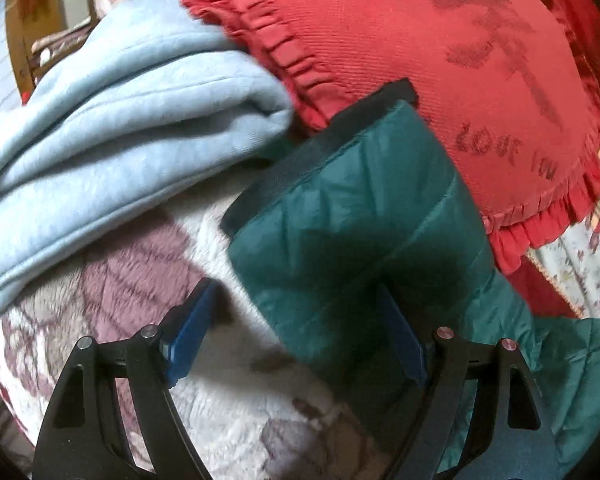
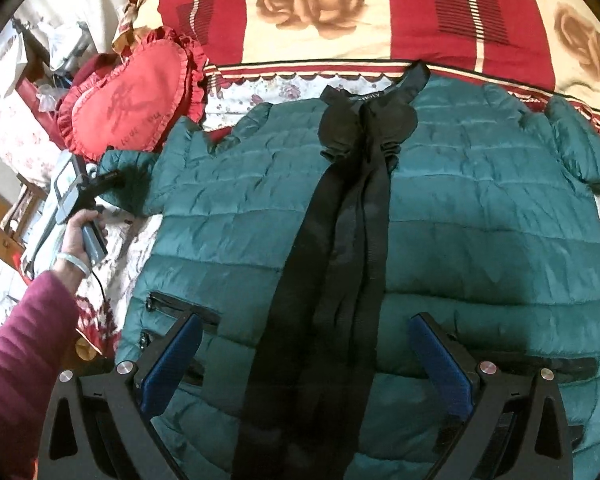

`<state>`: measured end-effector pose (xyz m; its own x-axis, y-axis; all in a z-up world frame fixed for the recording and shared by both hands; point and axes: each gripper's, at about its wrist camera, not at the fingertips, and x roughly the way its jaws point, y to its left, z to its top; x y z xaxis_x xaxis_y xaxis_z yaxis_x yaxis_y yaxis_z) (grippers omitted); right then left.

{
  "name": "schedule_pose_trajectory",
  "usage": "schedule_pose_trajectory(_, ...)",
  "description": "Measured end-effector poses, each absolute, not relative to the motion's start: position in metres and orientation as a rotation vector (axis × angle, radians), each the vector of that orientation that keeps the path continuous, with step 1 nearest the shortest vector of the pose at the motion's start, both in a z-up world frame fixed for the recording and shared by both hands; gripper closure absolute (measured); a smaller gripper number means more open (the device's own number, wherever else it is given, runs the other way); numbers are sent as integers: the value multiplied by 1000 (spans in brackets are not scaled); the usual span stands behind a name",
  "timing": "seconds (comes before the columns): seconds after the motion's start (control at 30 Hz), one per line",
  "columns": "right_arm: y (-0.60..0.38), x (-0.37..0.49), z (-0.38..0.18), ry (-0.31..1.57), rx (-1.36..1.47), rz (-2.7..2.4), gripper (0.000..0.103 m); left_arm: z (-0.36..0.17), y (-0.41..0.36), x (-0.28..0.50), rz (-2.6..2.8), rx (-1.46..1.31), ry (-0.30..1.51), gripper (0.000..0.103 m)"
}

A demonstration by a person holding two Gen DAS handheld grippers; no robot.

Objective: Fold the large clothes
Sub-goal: 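Move the left tool to the jacket sleeve cuff and grasp it, then lift the sleeve with the left tool and carry it across the jacket body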

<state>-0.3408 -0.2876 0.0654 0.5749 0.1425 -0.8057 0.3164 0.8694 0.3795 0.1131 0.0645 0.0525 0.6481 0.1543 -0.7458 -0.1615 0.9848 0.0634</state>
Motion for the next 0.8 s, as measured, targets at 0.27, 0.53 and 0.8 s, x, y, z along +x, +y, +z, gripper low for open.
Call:
schedule_pose_trajectory(0.27, -287, -340, 62, 994, 529, -111, 0, 52, 50, 125, 84, -1, 867, 86)
schedule_pose_trajectory(0.53, -288, -350, 68, 964, 544, -101, 0, 94, 45, 88, -39, -39, 810, 93)
schedule_pose_trajectory(0.8, -279, -366, 79, 934, 512, -96, 0, 165, 20, 12, -206, -35, 739, 93)
